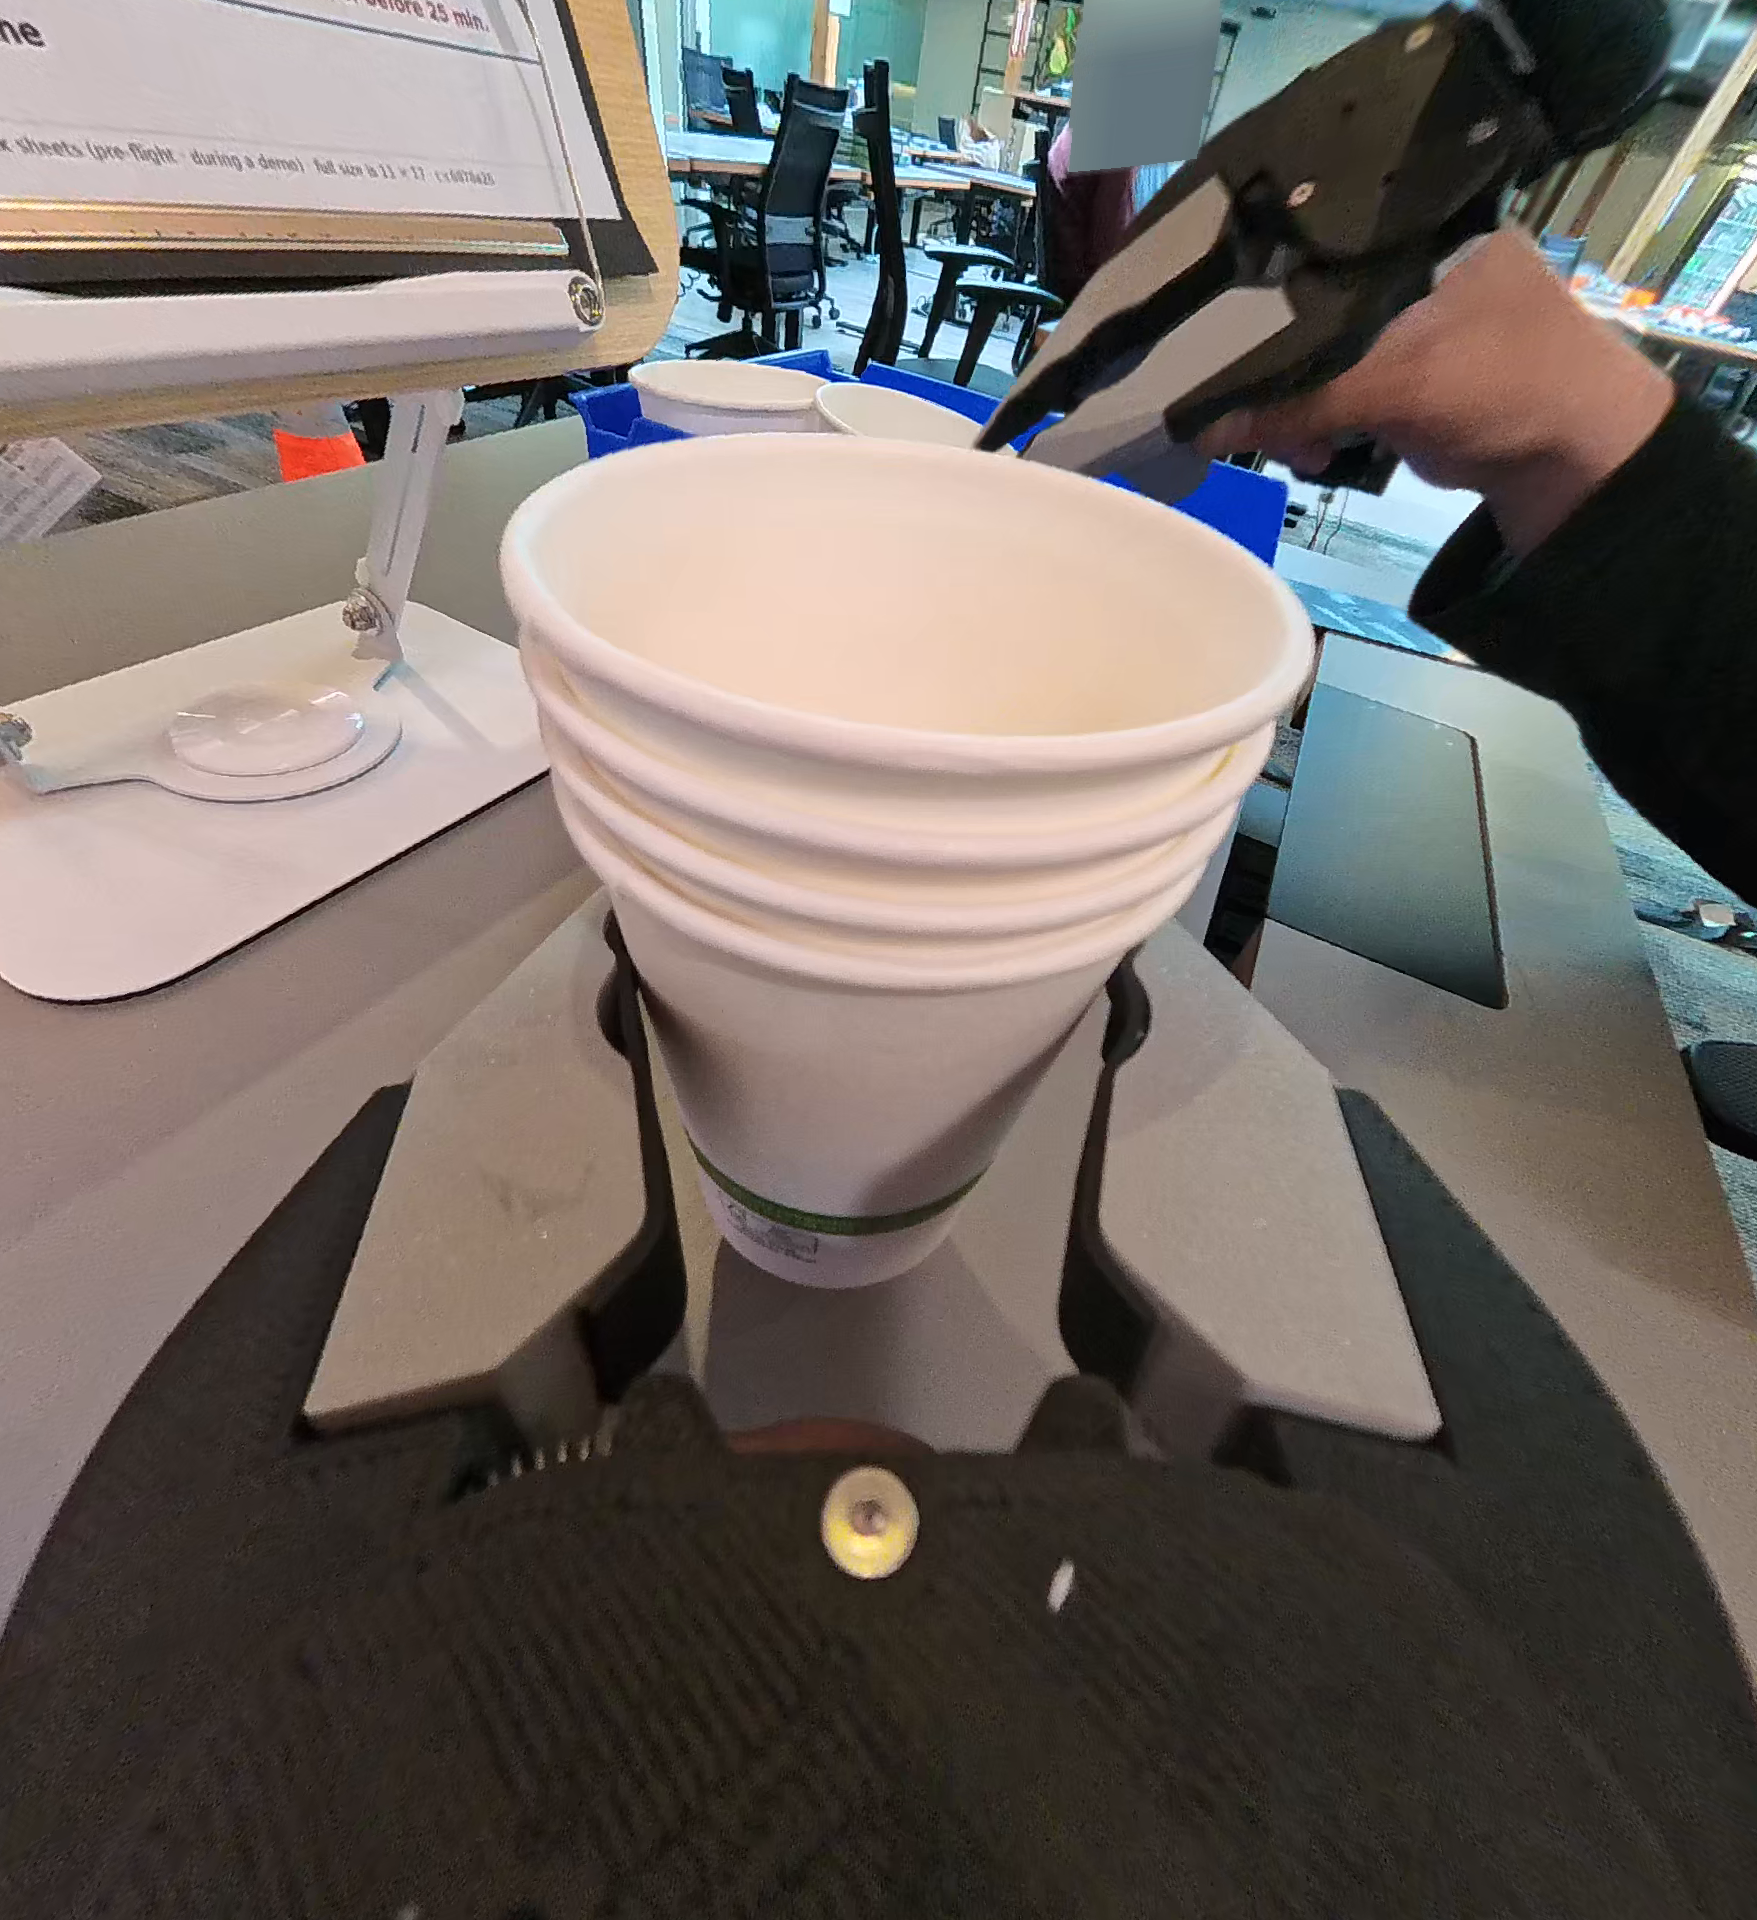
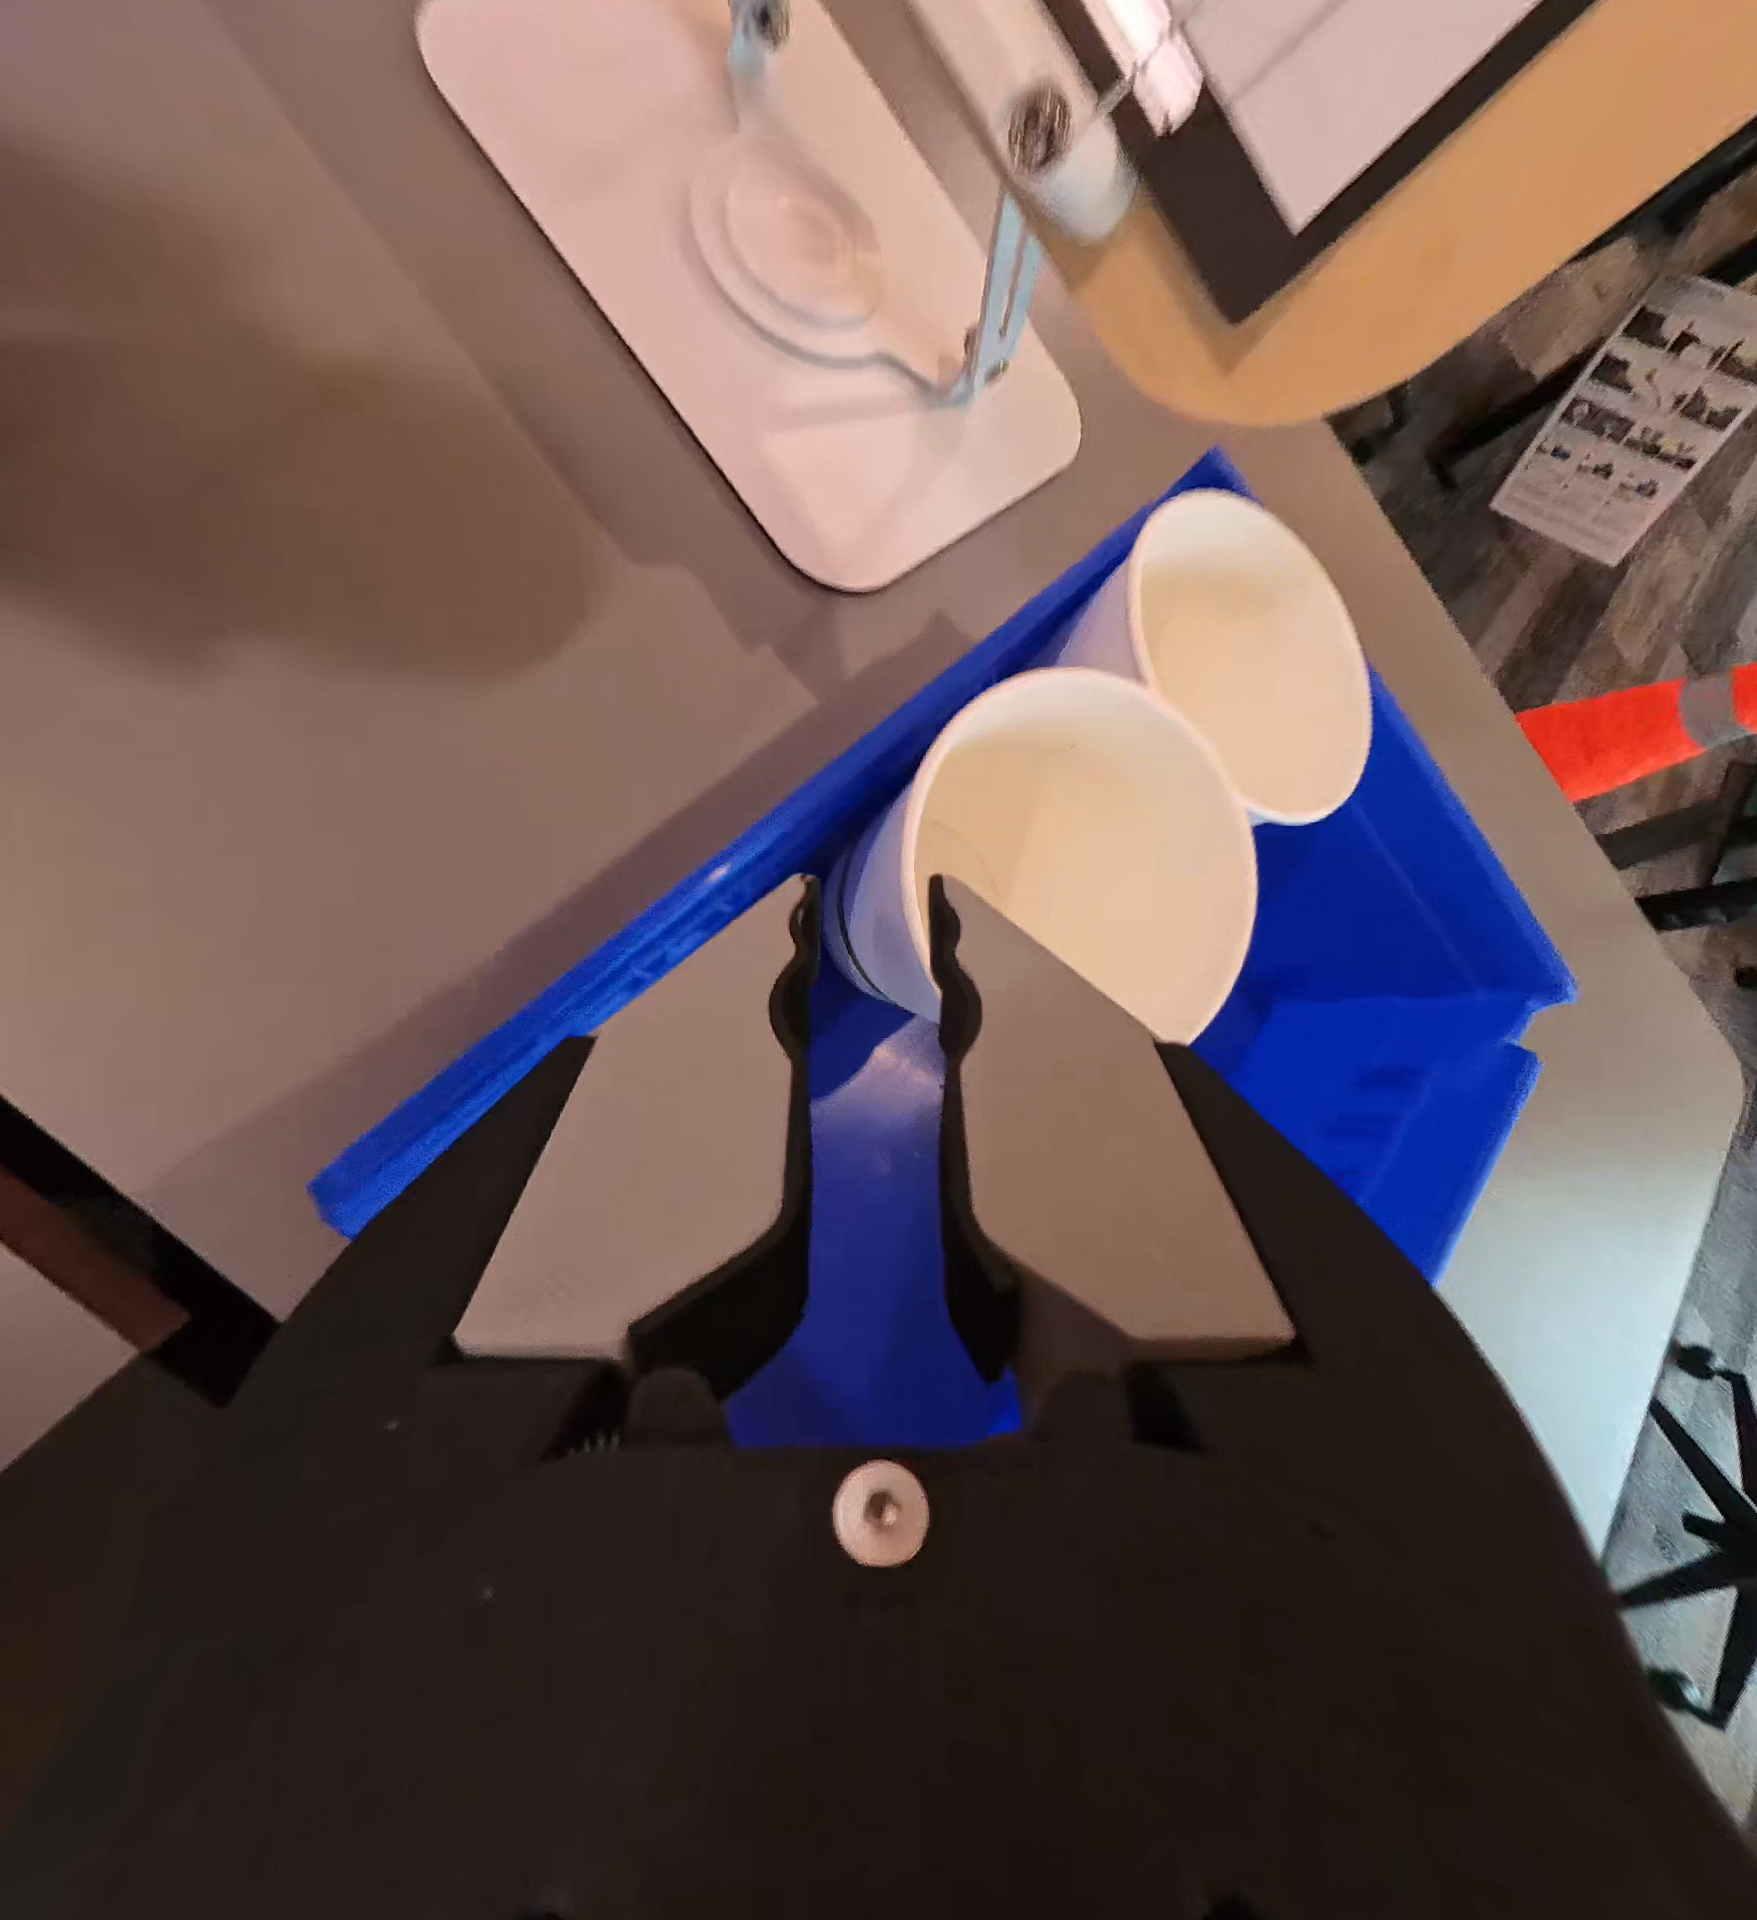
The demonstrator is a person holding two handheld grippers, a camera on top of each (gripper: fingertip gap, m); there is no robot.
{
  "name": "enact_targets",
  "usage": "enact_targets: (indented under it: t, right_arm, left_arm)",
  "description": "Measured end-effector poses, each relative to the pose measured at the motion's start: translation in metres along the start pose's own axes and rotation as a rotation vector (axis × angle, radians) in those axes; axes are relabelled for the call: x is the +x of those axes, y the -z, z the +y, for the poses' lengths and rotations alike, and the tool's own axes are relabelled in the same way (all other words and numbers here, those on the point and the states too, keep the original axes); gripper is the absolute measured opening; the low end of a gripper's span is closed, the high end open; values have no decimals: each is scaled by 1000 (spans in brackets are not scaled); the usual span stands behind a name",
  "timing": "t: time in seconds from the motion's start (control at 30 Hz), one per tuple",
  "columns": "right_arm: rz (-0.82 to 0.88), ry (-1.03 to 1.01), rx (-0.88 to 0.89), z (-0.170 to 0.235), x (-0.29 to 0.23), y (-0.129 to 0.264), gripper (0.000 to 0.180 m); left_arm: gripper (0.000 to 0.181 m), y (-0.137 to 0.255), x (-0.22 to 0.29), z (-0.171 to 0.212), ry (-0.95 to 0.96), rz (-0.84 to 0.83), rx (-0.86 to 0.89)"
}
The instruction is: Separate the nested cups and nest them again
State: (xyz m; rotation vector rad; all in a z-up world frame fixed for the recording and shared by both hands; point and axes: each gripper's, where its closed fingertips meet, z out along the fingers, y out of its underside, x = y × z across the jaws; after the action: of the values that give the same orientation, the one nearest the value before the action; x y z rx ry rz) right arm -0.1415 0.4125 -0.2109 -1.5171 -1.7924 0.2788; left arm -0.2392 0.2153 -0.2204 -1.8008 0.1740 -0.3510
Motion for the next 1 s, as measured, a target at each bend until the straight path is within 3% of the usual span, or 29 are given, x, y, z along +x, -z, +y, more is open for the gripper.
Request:
enact_targets:
  t: [0.17, 0.57, 0.8, 1.0]
  right_arm:
    - [-38, -24, -62, 14, 4, -15, 0]
    - [-130, -7, -114, 6, -4, -11, 0]
    - [-71, 9, -126, 4, 1, -16, 4]
    - [-65, 14, -3, -29, -8, 12, 5]
  left_arm:
    - [89, 1, -1, 0, 8, 3, 3]
    - [89, 0, 1, 0, 6, 12, 3]
    - [89, 0, 0, 1, 9, 11, 1]
    - [89, -2, 6, 1, -6, 30, -6]
